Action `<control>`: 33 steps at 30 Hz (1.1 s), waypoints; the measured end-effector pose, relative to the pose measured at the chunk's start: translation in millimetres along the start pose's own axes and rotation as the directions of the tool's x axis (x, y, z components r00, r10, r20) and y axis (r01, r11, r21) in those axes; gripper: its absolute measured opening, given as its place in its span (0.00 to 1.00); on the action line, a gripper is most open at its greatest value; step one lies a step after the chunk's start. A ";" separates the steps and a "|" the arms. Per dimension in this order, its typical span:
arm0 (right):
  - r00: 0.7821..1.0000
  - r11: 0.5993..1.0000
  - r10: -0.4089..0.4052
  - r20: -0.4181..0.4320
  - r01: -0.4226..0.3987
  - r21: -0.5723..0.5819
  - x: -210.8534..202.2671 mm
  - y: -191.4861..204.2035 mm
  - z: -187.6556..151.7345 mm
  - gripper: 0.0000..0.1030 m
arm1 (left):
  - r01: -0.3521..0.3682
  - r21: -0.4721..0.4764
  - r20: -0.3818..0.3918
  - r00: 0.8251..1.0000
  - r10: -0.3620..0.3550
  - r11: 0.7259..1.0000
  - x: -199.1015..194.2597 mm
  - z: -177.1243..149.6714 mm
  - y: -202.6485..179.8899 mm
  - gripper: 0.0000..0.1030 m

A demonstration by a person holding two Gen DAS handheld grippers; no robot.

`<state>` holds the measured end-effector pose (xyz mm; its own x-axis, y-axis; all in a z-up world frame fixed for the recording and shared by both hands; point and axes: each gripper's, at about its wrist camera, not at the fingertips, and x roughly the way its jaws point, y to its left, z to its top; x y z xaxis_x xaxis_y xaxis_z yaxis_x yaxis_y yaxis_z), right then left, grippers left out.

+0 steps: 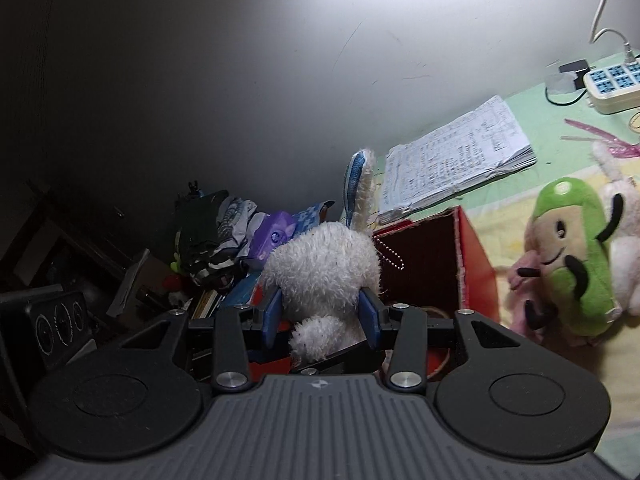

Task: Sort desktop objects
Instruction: 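Lift the bunny with the right tool and carry it over the red box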

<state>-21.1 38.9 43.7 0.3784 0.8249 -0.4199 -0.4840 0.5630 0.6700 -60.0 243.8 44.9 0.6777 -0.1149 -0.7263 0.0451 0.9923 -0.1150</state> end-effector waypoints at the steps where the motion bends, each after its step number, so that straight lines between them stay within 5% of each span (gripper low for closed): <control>1: 1.000 1.000 0.013 -0.017 -0.013 0.009 13.2 3.8 -3.2 0.43 | -0.017 -0.008 -0.012 1.000 0.017 1.000 2.4 -1.7 10.8 0.56; 15: 0.966 0.939 0.138 -0.218 -0.058 0.339 126.1 -13.0 -30.6 0.43 | -0.154 -0.026 -0.140 0.979 0.149 0.988 29.3 -22.5 87.9 0.58; 21: 0.950 0.933 0.109 -0.292 0.003 0.359 145.6 -11.1 -38.7 0.43 | -0.165 0.007 -0.119 0.979 0.165 0.986 23.2 -28.7 90.9 0.68; 26: 0.934 0.940 0.120 -0.335 0.002 0.341 158.7 -7.2 -43.7 0.44 | -0.182 0.009 -0.111 0.977 0.182 0.983 21.7 -31.9 91.8 0.64; 33: 0.941 0.954 0.116 -0.319 -0.016 0.299 156.0 -3.8 -36.8 0.47 | -0.164 -0.027 -0.120 0.980 0.160 0.986 23.3 -28.9 96.9 0.56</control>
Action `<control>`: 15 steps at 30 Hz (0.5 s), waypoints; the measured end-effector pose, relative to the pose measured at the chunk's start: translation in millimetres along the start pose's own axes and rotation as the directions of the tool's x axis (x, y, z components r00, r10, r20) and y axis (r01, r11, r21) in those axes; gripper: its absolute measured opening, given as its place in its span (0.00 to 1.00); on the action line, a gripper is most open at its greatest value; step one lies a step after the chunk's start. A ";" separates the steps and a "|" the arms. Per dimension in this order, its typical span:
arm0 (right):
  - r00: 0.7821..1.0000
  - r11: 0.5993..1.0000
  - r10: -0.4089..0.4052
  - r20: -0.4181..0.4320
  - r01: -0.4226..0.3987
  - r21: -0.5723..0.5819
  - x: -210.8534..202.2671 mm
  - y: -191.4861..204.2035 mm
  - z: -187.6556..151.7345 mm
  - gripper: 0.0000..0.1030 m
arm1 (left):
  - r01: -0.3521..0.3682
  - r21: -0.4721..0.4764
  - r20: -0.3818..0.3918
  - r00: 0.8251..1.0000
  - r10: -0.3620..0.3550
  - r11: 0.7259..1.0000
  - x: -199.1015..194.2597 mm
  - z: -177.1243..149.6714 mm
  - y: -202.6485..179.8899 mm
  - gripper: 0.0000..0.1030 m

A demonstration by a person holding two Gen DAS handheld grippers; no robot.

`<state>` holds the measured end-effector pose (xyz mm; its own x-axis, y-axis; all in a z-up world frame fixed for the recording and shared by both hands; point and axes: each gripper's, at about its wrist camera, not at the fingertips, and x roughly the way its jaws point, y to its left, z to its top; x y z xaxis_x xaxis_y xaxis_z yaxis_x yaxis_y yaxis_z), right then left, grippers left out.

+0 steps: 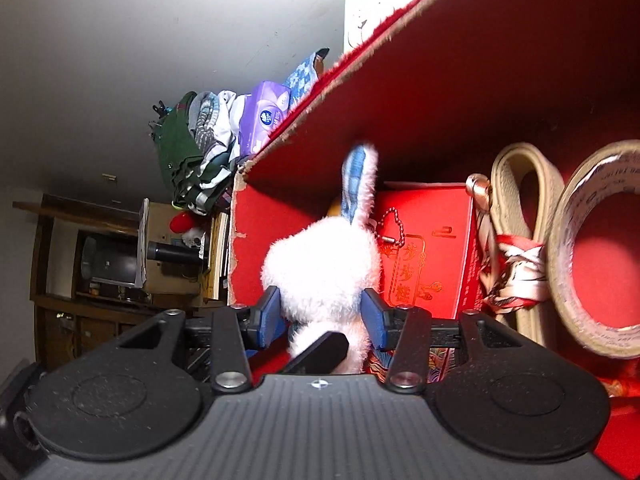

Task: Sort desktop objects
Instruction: 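Lift the bunny with the right tool and carry it over the red box, then lower the bunny into the red box and open the right tool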

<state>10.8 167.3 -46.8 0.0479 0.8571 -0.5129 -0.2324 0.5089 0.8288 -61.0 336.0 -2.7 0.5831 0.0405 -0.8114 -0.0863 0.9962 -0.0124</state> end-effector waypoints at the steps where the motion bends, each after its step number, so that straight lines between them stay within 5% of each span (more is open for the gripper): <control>1: 1.000 1.000 -0.001 0.027 0.001 -0.015 -5.2 1.6 1.1 0.47 | 0.006 -0.001 0.003 1.000 -0.006 1.000 -1.0 0.3 -0.1 0.56; 6: 0.989 0.994 -0.082 0.125 0.090 -0.061 -18.9 3.1 9.5 0.45 | 0.053 0.000 0.039 0.998 -0.053 0.999 -9.5 3.9 -0.4 0.55; 10: 0.972 0.971 -0.220 0.088 0.227 -0.075 2.3 5.3 19.0 0.33 | 0.032 0.030 0.034 0.999 -0.033 0.999 -4.9 4.5 -6.6 0.55; 15: 0.966 0.955 -0.255 0.045 0.259 -0.143 25.3 15.2 19.7 0.26 | 0.012 0.014 0.030 0.999 -0.012 1.000 -4.2 2.6 0.4 0.55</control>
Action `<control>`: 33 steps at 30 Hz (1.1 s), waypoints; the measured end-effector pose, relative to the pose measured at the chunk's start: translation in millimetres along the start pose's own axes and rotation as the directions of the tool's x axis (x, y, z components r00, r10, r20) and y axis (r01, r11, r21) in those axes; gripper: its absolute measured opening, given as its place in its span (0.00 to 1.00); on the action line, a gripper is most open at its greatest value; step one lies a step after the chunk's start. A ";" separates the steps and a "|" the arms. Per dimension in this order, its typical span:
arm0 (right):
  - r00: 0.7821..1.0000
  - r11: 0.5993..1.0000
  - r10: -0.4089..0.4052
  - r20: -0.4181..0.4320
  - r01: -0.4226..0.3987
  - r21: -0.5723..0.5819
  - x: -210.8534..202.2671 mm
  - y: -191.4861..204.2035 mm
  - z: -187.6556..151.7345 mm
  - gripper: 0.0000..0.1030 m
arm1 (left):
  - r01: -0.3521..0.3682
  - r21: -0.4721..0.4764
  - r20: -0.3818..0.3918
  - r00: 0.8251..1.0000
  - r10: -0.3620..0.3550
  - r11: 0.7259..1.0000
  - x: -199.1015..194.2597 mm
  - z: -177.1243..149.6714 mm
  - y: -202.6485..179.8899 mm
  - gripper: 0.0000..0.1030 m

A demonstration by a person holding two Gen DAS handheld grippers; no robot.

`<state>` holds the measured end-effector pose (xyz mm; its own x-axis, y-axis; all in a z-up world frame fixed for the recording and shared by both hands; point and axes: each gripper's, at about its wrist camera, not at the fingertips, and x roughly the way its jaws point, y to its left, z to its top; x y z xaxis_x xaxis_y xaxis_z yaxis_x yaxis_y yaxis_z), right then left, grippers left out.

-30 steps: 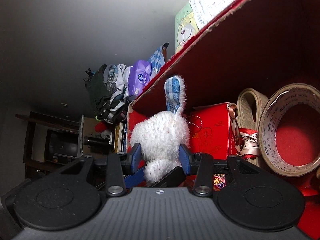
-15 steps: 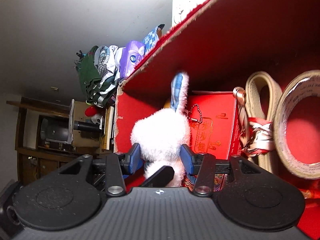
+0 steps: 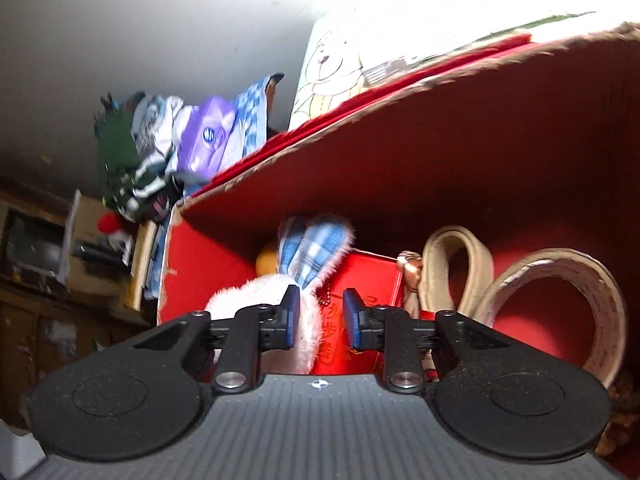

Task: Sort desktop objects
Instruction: 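Lower the bunny into the red box and open the right tool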

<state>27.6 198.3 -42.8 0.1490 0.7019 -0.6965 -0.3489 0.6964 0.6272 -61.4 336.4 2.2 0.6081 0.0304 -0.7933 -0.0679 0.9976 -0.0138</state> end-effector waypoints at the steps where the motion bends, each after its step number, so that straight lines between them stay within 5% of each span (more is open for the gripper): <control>1: 1.000 1.000 -0.003 -0.010 0.003 -0.025 0.6 1.9 0.2 0.25 | 0.005 -0.006 -0.003 1.000 -0.005 1.000 0.2 -0.5 2.7 0.55; 6: 0.999 0.993 -0.020 -0.044 0.015 -0.118 11.8 10.7 1.2 0.20 | 0.002 -0.024 -0.028 1.000 -0.002 1.000 6.1 -1.3 4.2 0.55; 19: 0.999 0.999 -0.035 0.000 0.035 -0.019 4.0 0.4 -5.5 0.24 | -0.095 -0.034 -0.063 0.994 0.092 0.995 13.3 1.1 -6.2 0.60; 33: 0.998 0.999 -0.047 0.030 0.048 -0.024 1.3 0.7 -6.7 0.26 | -0.108 -0.045 -0.066 0.992 0.104 0.993 15.5 1.3 -9.6 0.70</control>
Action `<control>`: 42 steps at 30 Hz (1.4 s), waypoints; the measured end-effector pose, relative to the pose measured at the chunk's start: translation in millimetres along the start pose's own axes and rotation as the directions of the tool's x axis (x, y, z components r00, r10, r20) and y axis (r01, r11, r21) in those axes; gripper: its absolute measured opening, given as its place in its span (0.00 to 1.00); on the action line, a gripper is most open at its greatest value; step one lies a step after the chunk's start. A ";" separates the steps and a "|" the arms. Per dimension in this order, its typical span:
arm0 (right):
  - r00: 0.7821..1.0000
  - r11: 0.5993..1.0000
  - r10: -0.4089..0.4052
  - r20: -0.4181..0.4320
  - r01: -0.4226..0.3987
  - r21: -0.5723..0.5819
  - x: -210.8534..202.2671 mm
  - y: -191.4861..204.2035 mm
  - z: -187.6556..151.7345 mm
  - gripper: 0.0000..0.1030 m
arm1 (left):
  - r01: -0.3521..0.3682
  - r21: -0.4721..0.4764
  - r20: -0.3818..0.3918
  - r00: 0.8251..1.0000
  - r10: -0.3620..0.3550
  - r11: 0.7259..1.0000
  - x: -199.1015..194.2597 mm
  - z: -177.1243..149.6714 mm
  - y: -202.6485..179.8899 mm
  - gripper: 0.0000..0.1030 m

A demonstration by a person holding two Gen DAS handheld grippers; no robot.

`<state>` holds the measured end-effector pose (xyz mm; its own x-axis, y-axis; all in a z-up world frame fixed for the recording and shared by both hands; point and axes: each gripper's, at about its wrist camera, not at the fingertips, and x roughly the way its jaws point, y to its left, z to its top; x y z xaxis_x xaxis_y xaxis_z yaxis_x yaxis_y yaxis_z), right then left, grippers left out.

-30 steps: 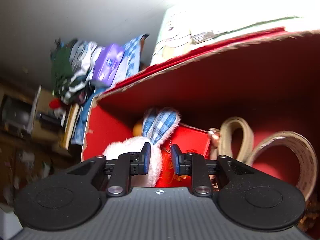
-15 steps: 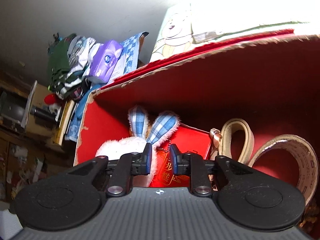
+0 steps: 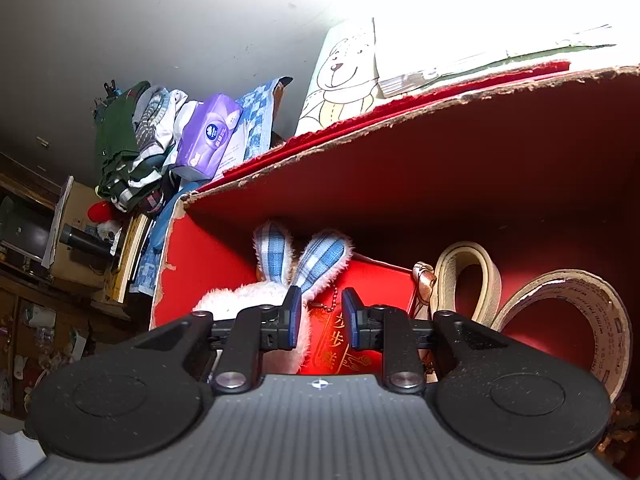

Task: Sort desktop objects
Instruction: 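Lower the bunny into the red box and open the right tool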

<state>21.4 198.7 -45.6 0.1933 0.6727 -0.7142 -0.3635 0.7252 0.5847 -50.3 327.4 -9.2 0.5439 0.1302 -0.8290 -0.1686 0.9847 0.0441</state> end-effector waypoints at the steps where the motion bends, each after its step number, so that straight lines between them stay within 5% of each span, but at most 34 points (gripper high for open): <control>1: 1.000 1.000 -0.002 0.000 0.002 0.005 0.1 -0.6 0.1 0.26 | 0.002 0.000 -0.001 1.000 -0.002 1.000 -0.1 0.1 0.4 0.70; 21: 0.998 1.000 0.006 0.065 -0.006 0.000 -5.8 0.6 -2.7 0.28 | 0.012 0.013 -0.026 1.000 -0.011 1.000 -3.1 -0.5 -2.4 0.76; 42: 0.985 0.993 0.115 0.126 -0.117 0.008 -22.5 -8.9 -11.8 0.29 | -0.028 -0.049 0.000 1.000 0.028 0.998 -27.2 -6.4 -12.4 0.82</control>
<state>9.5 175.4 -39.2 0.2637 0.7650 -0.5875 -0.3768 0.6424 0.6674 -68.2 310.8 9.2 0.5389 0.1581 -0.8274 -0.2240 0.9738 0.0402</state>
